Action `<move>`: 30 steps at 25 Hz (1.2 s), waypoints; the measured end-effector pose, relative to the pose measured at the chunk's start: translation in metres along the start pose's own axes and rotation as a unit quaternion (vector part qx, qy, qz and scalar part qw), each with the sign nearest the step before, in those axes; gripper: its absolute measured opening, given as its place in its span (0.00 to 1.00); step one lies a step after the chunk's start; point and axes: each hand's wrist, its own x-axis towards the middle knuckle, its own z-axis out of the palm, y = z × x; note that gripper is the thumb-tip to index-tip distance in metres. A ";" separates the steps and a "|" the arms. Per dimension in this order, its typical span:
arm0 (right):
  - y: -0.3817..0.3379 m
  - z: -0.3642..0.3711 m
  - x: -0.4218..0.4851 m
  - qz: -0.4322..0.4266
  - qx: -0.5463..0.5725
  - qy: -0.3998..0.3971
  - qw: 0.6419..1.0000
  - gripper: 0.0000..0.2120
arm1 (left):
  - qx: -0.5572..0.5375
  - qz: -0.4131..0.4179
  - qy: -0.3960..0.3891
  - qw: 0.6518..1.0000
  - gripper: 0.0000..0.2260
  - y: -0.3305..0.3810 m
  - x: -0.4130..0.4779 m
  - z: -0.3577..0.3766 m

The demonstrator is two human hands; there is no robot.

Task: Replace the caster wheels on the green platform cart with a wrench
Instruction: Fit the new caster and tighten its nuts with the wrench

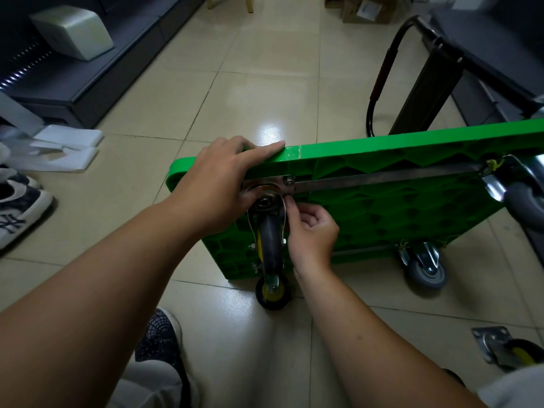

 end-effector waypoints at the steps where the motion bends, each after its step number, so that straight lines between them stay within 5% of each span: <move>1: 0.000 0.000 0.001 0.011 0.019 0.006 1.000 0.12 | 0.001 0.001 0.000 1.000 0.34 0.000 0.000 0.000; 13: -0.006 -0.007 0.000 0.005 -0.001 -0.028 1.000 0.06 | 0.000 0.002 0.000 1.000 0.33 -0.001 -0.001 0.001; 24: 0.026 -0.020 0.003 0.048 -0.047 -0.072 0.995 0.20 | 0.004 0.011 0.004 1.000 0.32 -0.004 -0.004 0.004; 27: 0.086 -0.077 0.017 0.055 -0.226 -0.061 0.971 0.15 | 0.007 0.021 0.003 1.000 0.31 -0.004 -0.006 0.004; 30: 0.150 -0.160 0.033 0.068 -0.489 -0.074 0.867 0.08 | 0.029 0.036 0.005 0.999 0.31 -0.010 -0.008 0.008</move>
